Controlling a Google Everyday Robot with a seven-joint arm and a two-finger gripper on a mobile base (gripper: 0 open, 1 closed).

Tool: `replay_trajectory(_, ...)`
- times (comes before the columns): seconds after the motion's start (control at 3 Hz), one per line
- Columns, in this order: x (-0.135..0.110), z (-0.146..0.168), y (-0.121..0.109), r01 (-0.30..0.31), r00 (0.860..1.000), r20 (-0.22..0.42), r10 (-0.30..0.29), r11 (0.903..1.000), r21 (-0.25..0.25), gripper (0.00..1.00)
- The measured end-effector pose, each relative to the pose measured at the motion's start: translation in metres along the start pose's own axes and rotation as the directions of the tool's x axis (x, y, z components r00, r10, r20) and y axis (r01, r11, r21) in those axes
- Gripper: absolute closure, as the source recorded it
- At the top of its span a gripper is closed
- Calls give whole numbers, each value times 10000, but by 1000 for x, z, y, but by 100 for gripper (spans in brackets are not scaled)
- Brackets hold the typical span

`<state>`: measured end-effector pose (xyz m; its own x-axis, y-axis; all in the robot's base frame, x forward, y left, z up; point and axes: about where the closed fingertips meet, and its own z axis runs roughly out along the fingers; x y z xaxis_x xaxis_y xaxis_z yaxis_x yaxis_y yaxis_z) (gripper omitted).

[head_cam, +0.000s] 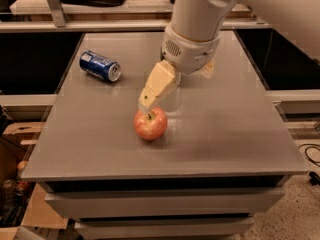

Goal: Pick apple

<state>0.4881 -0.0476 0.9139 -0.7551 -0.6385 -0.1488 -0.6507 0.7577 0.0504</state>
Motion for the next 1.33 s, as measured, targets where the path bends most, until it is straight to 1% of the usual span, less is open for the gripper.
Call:
replay_trajectory(0.33,-17,11,14,-886,9955,-314,889,9960,95,0)
replay_trajectory(0.67,-30,19,24,-1729,9820,-690,1759,9838,468,0)
replay_trajectory(1.0,-37,25,34,-2663,9576,-894,2739,9599,879,0)
replay_trajectory(1.33,-43,32,42,-3551,9252,-1029,3652,9290,1040,0)
